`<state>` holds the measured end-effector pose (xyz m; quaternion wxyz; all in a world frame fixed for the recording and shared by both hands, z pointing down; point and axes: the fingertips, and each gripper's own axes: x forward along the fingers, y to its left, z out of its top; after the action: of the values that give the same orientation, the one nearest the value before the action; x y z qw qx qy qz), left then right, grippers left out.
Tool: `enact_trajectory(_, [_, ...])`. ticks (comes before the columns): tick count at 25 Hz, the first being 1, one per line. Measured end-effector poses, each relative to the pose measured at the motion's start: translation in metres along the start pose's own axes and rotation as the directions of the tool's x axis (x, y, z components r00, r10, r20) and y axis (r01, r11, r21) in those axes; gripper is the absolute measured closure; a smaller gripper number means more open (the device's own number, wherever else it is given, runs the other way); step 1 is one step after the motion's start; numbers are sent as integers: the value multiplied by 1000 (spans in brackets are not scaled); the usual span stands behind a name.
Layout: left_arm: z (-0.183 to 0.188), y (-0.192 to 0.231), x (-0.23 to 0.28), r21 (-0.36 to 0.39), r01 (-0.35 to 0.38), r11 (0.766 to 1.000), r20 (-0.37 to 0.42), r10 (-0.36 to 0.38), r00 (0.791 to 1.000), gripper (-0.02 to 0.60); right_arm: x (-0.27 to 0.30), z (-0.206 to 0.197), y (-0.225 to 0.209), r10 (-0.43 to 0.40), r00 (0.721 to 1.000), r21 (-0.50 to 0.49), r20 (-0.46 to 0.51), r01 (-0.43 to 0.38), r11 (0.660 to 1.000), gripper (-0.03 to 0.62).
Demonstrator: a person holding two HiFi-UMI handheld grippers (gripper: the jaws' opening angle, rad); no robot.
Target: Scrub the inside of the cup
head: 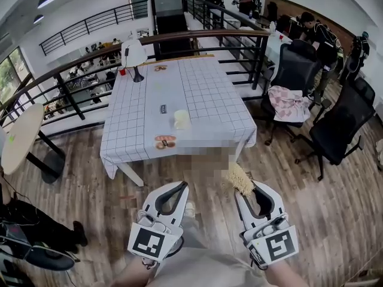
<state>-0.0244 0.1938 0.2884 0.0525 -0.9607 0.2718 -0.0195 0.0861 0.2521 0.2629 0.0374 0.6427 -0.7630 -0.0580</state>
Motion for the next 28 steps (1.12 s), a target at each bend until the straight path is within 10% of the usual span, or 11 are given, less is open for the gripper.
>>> enact_trajectory(28, [-33, 237, 169, -62, -16, 998, -69, 12, 998, 565, 292, -9, -64, 59, 992, 19, -115, -57, 998, 476])
